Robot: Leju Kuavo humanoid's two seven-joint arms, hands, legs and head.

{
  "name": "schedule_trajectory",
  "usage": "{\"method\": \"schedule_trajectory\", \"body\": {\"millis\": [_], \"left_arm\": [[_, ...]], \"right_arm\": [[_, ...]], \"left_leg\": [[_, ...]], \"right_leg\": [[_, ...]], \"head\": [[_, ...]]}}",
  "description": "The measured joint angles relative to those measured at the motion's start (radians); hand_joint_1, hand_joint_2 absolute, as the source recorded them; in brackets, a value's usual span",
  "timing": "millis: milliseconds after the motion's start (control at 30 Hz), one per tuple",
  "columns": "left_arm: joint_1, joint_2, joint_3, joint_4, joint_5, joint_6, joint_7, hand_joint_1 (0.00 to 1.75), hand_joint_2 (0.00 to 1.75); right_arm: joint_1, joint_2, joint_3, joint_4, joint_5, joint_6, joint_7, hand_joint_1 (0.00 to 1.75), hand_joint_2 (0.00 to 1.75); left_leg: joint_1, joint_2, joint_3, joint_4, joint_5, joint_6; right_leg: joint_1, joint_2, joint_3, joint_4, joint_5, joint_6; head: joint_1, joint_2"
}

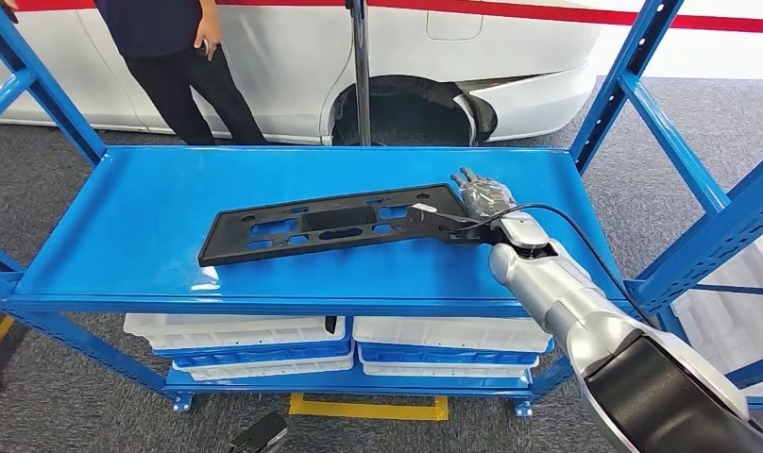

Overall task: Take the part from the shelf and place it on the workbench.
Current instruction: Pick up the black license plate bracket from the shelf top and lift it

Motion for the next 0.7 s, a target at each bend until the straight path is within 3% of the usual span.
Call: {"method": "schedule_trajectory", "body": {"millis": [700], "left_arm": [[-0.014,-0.005,0.001,0.0,-0.004,-0.012,0.004,0.0,0.0]], "right_arm": [[-0.002,0.139,0.014,0.001,0.09,0.037,-0.044,0.0,1.75]], "left_leg": [[0.001,0.001,0.0,-0.001,0.0,0.0]], "right_leg": [[0.001,0.001,0.0,0.0,0.0,0.0]], "head": [[0.0,0.0]]}}
